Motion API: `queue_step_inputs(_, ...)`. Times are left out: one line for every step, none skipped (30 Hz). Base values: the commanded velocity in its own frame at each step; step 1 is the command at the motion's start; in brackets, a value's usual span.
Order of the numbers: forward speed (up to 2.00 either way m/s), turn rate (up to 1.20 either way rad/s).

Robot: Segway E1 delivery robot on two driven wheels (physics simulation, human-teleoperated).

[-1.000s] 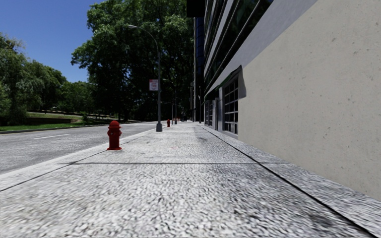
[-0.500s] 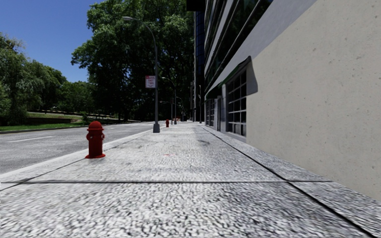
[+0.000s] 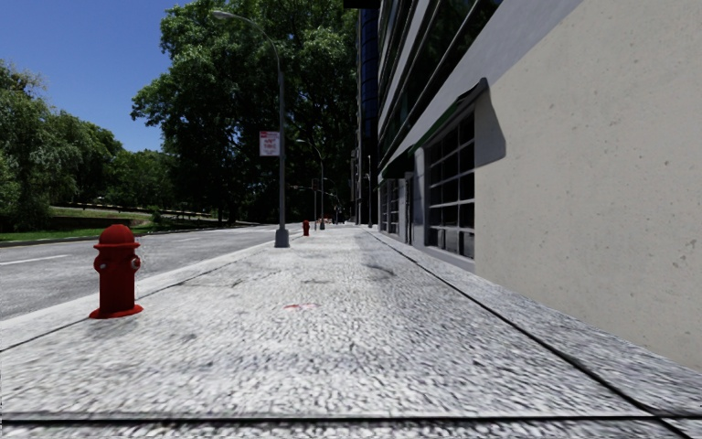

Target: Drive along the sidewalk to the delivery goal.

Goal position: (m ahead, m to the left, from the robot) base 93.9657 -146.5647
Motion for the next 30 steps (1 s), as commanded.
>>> queue_step_inputs(2.0,0.0)
queue_step_inputs(2.0,0.0)
queue_step_inputs(2.0,0.0)
queue_step_inputs(2.0,0.0)
queue_step_inputs(2.0,0.0)
queue_step_inputs(2.0,0.0)
queue_step_inputs(2.0,0.0)
queue_step_inputs(2.0,0.0)
queue_step_inputs(2.0,0.0)
queue_step_inputs(2.0,0.0)
queue_step_inputs(2.0,0.0)
queue_step_inputs(2.0,0.0)
queue_step_inputs(2.0,0.0)
queue_step_inputs(2.0,0.0)
queue_step_inputs(2.0,0.0)
queue_step_inputs(2.0,0.0)
queue_step_inputs(2.0,0.0)
queue_step_inputs(2.0,0.0)
queue_step_inputs(2.0,0.0)
queue_step_inputs(2.0,0.0)
queue_step_inputs(2.0,0.0)
queue_step_inputs(2.0,0.0)
queue_step_inputs(2.0,0.0)
queue_step_inputs(2.0,0.0)
queue_step_inputs(2.0,0.0)
queue_step_inputs(2.0,0.0)
queue_step_inputs(2.0,0.0)
queue_step_inputs(2.0,0.0)
queue_step_inputs(2.0,0.0)
queue_step_inputs(2.0,0.0)
